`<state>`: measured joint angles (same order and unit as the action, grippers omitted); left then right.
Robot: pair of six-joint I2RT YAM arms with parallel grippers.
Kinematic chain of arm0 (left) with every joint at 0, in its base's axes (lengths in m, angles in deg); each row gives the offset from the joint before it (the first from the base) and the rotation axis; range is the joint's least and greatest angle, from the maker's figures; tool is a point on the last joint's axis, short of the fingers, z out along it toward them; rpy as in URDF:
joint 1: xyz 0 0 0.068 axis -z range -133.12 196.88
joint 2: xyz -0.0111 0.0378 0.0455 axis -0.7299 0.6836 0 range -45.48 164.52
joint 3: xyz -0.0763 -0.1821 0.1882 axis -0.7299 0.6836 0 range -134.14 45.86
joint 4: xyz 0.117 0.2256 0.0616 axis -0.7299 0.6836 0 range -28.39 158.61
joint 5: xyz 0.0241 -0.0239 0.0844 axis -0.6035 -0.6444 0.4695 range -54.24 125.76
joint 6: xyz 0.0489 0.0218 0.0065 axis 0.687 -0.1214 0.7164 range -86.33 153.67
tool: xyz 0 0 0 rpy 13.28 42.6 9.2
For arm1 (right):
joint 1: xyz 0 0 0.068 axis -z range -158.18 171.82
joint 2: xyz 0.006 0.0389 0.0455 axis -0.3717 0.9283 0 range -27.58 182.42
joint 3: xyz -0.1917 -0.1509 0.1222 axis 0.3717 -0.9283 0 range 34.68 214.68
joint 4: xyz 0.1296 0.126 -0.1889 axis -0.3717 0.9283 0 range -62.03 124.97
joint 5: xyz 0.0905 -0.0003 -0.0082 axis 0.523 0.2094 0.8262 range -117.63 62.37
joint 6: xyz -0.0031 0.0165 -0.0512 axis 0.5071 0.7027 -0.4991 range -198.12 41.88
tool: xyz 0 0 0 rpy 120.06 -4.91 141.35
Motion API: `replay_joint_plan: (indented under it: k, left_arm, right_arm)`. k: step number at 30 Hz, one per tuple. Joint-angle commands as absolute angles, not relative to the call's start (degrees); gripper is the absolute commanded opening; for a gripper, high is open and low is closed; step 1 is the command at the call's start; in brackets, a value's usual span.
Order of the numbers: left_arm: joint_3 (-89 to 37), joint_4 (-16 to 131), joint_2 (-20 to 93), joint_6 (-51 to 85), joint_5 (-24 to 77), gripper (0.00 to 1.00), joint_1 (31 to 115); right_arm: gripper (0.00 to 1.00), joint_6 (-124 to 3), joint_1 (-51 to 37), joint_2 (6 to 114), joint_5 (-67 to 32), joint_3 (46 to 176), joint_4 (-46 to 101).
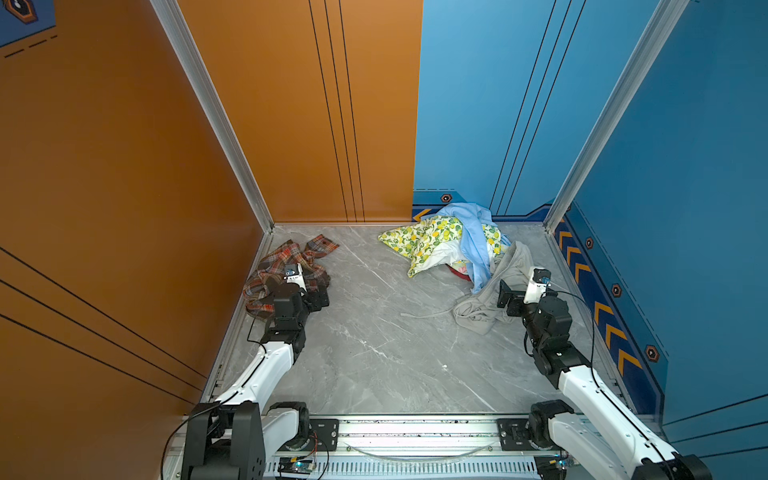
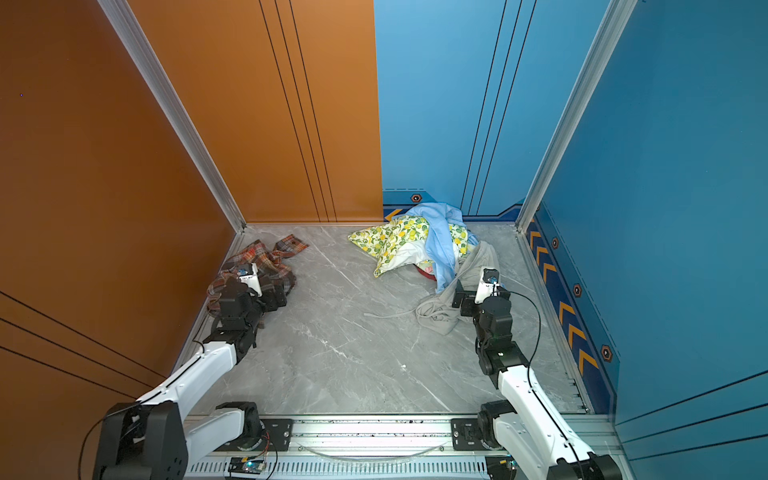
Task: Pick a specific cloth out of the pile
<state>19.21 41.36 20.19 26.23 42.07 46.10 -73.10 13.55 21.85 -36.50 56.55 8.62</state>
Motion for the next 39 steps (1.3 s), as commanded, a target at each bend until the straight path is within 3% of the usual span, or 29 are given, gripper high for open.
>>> replay_joint_plan:
  k: [1, 17, 27, 31, 34, 37, 39]
  left_arm:
    - [19.8, 34.8, 23.0, 28.1, 46.3, 0.98, 45.7]
    - [23.0, 20.8, 34.0, 27.2, 40.2, 0.98, 41.7]
    - [23.3, 15.5, 38.5, 29.7, 36.1, 0.98, 43.1]
    - [26.5, 1.9, 45.3, 33.2, 41.6, 0.98, 47.2]
    - [23.3, 11.5, 43.7, 34.0, 46.1, 0.98, 49.3]
    - [23.8, 9.1, 44.3, 34.1, 46.5, 0.98, 49.2]
    - [23.8, 9.1, 44.3, 34.2, 46.4, 0.98, 49.3]
  right_arm:
    - [1.00, -74.0, 14.7, 23.6, -36.2, 55.1, 3.1]
    - [1.00, -73.6, 18.4, 34.3, -34.0, 53.0, -5.4]
    - [1.00, -75.1, 19.7, 48.2, -34.6, 49.7, -23.7]
    - [1.00, -75.2, 19.6, 54.7, -35.2, 48.4, -32.6]
    - [1.00, -75.7, 19.5, 62.6, -33.8, 48.7, -40.8]
    - [1.00, -75.1, 20.4, 60.1, -33.4, 55.6, -23.5]
    - [1.00, -74.1, 21.5, 61.1, -31.6, 56.4, -23.5]
